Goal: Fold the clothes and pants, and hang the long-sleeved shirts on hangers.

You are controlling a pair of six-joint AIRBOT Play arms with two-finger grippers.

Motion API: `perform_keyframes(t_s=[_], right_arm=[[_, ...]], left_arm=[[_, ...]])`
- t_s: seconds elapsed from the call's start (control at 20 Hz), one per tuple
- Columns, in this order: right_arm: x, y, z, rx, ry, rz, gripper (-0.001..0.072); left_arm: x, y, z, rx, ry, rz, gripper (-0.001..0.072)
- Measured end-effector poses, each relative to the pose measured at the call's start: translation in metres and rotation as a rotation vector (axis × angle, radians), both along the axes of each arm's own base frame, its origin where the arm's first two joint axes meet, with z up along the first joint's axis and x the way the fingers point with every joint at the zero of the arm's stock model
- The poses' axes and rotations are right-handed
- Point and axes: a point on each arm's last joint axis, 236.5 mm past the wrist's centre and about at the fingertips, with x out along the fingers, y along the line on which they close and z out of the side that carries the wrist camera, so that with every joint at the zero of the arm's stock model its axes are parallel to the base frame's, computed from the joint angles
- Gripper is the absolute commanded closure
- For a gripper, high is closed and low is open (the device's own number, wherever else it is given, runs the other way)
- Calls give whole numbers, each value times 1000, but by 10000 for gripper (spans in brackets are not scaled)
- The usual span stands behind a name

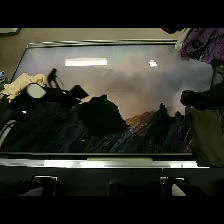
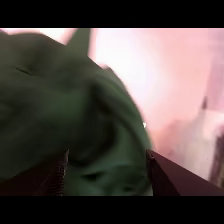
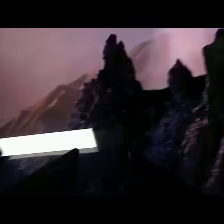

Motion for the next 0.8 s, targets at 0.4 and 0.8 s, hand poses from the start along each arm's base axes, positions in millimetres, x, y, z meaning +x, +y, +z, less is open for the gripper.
perform_keyframes(t_s=[0.4, 0.8], right_arm=[[-33, 172, -115, 502, 216, 89, 226], [-46, 271, -178, 516, 257, 22, 242]], left_arm=[[-5, 122, 3, 44, 53, 113, 158], [-7, 142, 2, 44, 67, 142, 158]])
